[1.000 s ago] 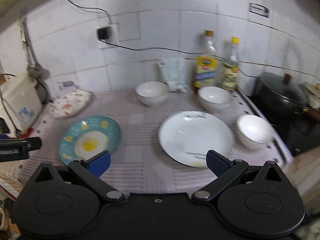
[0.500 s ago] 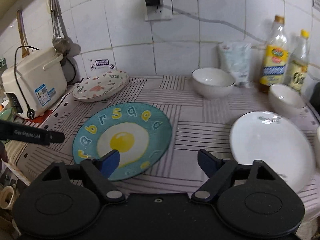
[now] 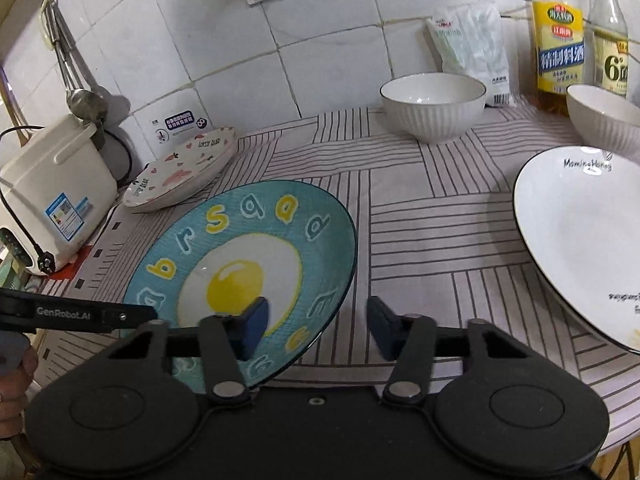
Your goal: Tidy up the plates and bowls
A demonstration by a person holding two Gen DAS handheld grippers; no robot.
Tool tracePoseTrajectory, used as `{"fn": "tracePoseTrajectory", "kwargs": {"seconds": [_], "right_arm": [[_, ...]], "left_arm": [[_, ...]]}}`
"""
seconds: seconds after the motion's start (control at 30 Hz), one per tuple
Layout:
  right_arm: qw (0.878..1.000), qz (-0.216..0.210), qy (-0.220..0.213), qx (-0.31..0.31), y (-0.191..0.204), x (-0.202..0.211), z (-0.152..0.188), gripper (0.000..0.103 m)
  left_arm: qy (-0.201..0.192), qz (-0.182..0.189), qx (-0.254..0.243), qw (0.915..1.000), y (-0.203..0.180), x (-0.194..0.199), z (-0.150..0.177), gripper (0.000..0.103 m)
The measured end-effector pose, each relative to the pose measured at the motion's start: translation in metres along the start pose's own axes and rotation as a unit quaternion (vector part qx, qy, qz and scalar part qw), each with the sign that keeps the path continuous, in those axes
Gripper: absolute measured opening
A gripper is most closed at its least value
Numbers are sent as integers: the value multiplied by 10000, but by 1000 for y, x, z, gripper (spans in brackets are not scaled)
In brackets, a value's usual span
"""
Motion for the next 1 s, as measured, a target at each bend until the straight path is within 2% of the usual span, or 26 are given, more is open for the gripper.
{"fn": "tracePoseTrajectory", "kwargs": {"seconds": [0.03, 0.07, 0.13, 0.2, 0.27, 0.43, 0.5, 0.57, 0.67, 0.83, 1.0], "right_arm": [[10000, -4, 24, 7, 0, -1, 0, 38], [9999, 27, 119, 30, 1, -4, 2, 23], [9997, 25, 233, 51, 1, -5, 1, 21], [9995, -25, 328, -9, -1, -6, 0, 21], [9993, -78, 370, -47, -2, -7, 0, 21], [9984, -252, 360, -355, -6, -18, -1, 23], [9986, -252, 369, -300, -6, -20, -4, 23], [9988, -267, 338, -251, -6, -19, -6, 22], [9992, -298, 233, -150, -5, -15, -13, 22], [9999, -107, 41, -126, -19, -13, -26, 22], [9997, 98, -138, -172, -39, -12, -45, 22]], "left_arm": [[30, 59, 67, 10000, -1, -1, -1, 58], [56, 119, 153, 9998, -1, -2, -2, 52], [94, 182, 279, 9994, -1, -3, -4, 45], [91, 329, 296, 9990, -5, -3, -4, 30], [104, 441, 356, 9983, -10, -5, -4, 22], [96, 326, 486, 9982, -14, -6, -4, 23], [170, 321, 585, 9976, -13, -7, -5, 22], [124, 220, 461, 9986, -16, -7, -7, 23], [-154, 96, 143, 9997, -24, 0, -16, 23], [-111, 358, 74, 9993, -39, -8, -34, 23], [-268, 561, -111, 9980, -62, -18, -56, 23]]}}
Point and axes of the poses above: each gripper's, at about its wrist camera, not at the fingertips, and x roughly against the way its jaws point, y to its left, z to its underside, the point moved 10 cm from there along -x, roughly the way its jaws point, and after that the axes turned 6 degrees about x, right-handed, at the moved point
